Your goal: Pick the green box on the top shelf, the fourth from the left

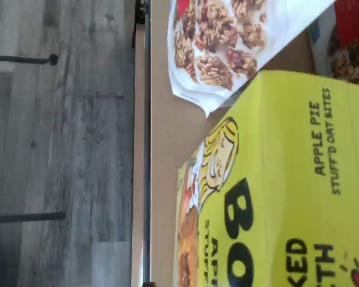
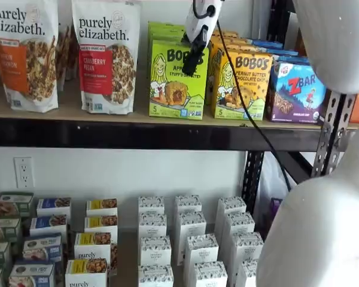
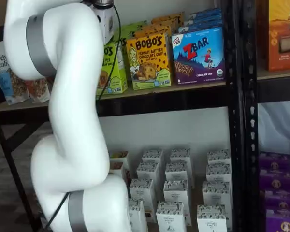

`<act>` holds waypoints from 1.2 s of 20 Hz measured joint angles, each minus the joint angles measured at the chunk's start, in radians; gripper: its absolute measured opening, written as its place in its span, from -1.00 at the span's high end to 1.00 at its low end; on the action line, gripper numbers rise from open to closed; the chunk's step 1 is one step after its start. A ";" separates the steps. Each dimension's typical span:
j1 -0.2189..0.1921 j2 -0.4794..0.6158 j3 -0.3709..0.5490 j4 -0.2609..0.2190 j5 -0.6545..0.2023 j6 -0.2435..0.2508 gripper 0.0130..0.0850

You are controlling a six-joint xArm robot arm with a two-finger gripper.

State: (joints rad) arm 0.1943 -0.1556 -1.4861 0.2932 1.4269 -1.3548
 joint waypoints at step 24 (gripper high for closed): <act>0.006 0.006 -0.018 -0.001 0.022 0.009 0.22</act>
State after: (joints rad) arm 0.2004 -0.1494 -1.5040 0.2918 1.4485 -1.3458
